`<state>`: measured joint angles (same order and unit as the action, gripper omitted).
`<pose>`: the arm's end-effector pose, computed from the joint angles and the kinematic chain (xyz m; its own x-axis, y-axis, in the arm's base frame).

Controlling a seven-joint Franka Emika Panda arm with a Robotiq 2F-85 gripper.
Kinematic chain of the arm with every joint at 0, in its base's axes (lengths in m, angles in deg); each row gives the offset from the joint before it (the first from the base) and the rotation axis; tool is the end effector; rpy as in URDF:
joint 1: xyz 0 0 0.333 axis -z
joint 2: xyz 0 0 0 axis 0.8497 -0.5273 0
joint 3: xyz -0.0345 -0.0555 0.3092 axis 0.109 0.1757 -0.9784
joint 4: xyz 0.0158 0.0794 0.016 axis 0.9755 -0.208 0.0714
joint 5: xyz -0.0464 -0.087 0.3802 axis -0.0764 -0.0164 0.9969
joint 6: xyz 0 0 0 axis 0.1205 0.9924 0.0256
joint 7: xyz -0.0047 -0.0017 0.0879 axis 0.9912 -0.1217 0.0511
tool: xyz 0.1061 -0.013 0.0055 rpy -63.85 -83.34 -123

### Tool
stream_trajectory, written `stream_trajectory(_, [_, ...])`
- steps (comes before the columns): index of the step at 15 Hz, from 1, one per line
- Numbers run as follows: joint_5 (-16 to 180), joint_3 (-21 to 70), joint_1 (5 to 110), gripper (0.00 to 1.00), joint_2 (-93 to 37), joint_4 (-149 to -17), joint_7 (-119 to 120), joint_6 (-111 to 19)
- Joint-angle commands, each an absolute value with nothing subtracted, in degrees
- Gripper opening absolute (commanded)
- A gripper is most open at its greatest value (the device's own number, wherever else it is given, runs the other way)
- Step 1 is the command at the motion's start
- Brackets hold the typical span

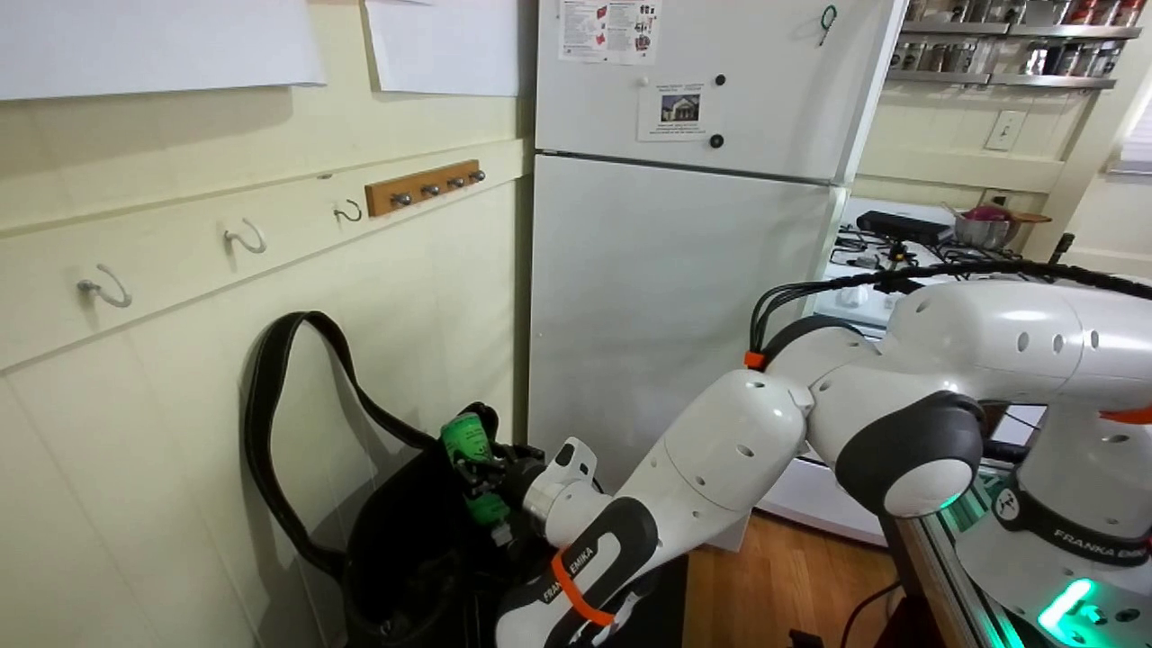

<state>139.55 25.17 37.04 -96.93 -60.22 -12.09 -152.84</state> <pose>0.6297 0.0915 0.0355 0.0520 -0.2208 0.9739 -0.4706 -0.8656 -0.1711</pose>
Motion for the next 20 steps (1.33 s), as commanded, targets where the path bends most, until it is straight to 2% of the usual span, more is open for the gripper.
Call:
stream_trajectory(1, [137.5,22.3,39.1,0.61,-97.0,-59.7,-13.7,-154.0])
stream_trajectory(5, [137.5,22.3,39.1,0.61,-97.0,-59.7,-13.8,-154.0])
stream_trajectory(6, [137.5,22.3,39.1,0.36,-97.0,-59.7,-13.9,-154.0])
stream_trajectory(7, [136.8,21.3,39.4,0.36,-97.1,-59.7,-14.9,-154.0])
stream_trajectory(20, [145.4,37.3,26.9,0.36,-97.0,-66.6,-8.4,-154.0])
